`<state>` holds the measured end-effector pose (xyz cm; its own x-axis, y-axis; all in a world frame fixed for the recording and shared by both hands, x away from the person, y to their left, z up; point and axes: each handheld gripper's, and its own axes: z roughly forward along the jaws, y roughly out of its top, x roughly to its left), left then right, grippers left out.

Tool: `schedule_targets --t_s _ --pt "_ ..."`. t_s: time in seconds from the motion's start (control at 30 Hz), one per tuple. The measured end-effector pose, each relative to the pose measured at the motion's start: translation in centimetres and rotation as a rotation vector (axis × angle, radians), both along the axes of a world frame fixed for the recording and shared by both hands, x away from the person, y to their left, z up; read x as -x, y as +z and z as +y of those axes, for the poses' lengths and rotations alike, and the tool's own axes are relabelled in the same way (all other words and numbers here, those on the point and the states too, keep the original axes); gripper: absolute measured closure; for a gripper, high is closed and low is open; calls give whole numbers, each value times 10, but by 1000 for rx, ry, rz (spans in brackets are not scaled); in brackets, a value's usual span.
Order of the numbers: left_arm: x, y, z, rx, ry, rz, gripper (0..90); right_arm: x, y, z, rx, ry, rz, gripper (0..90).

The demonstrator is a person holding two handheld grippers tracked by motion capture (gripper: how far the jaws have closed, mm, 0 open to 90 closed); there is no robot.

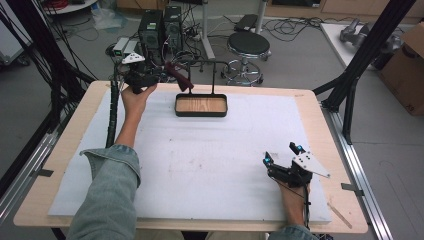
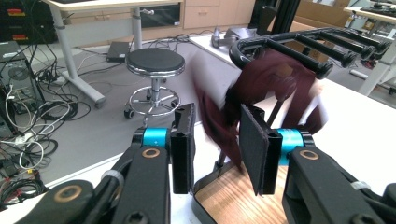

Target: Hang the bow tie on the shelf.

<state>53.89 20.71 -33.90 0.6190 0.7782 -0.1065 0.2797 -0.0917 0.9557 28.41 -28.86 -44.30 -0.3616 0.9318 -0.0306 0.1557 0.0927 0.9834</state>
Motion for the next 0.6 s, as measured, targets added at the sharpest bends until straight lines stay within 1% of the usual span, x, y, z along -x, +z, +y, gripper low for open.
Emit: schedule_targets --t_s 0.13,0.17,0.23,0.27,0.3,0.33,0.37,0.4,0.53,0.6 --pt "2 2 3 -1 -1 -5 623 0 0 0 3 0 -4 65" --pt "4 5 4 -14 -3 -5 613 0 0 0 0 0 0 65" --pt "6 6 5 -22 -6 -10 607 0 0 0 -1 0 0 65" --pt "11 9 6 -40 -6 -31 608 0 0 0 -1 0 0 65" --pt "11 9 6 -40 -6 -31 608 0 0 0 0 -1 0 65" --pt "13 11 7 -43 -8 -41 608 0 0 0 3 -2 -4 65" --pt "18 14 11 -33 -15 -51 607 0 0 0 4 -2 -4 65" --pt "18 14 11 -33 -15 -51 606 0 0 0 4 -2 -4 65" --pt "28 21 18 -31 -23 -77 590 0 0 0 3 -3 -3 65" --pt "38 27 23 -30 -32 -93 583 0 0 0 4 -4 -4 65"
